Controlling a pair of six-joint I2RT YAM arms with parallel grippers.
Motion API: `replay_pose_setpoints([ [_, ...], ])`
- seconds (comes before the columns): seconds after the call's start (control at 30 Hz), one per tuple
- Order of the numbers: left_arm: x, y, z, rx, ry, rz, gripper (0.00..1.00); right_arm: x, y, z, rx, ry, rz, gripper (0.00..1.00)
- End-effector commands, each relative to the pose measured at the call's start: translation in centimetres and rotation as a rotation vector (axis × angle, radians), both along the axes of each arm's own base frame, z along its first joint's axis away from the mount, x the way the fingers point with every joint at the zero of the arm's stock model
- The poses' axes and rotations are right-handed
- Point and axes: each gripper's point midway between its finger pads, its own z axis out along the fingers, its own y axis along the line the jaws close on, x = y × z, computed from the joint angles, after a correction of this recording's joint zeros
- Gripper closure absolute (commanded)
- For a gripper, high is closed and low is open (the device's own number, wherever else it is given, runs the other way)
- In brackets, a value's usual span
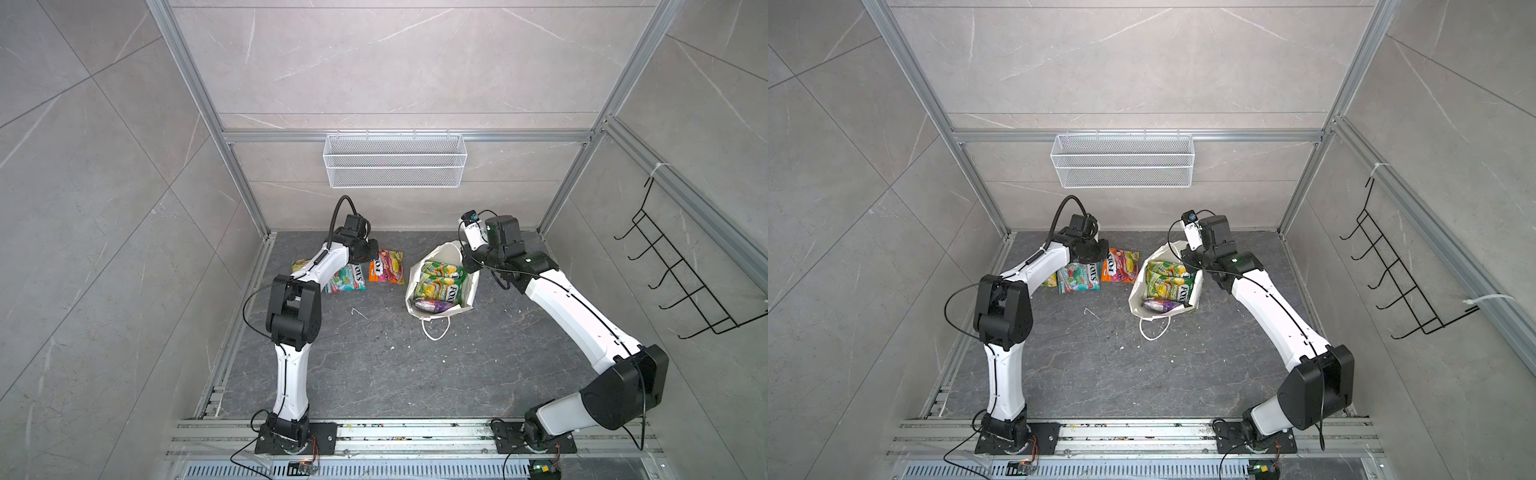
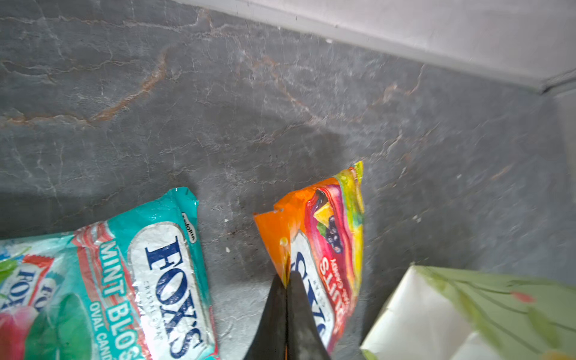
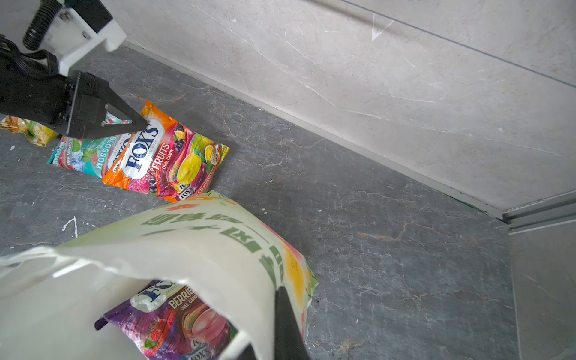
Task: Take the snacks out of the paper bag
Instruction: Place the snack at the top-center of the table.
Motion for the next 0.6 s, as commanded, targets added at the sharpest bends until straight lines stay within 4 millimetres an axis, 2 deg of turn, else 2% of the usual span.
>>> replay_pose_setpoints([
  [0.0,-1.1,0.2,0.0,0.08,0.029,-0.094,1.0,0.0,-0.3,2.1,0.041,-0.054,-0.022,1.0],
  [0.27,-2.3,0.7,-1.9,0.122,0.084,-0.164,1.0,0.0,-0.3,2.1,0.037,-0.058,-0.02,1.0],
  [0.57,-1.4,1.2,-2.5,0.153,0.071,-0.147,1.0,0.0,-0.6,2.4,0.029,-0.066,-0.036,1.0],
])
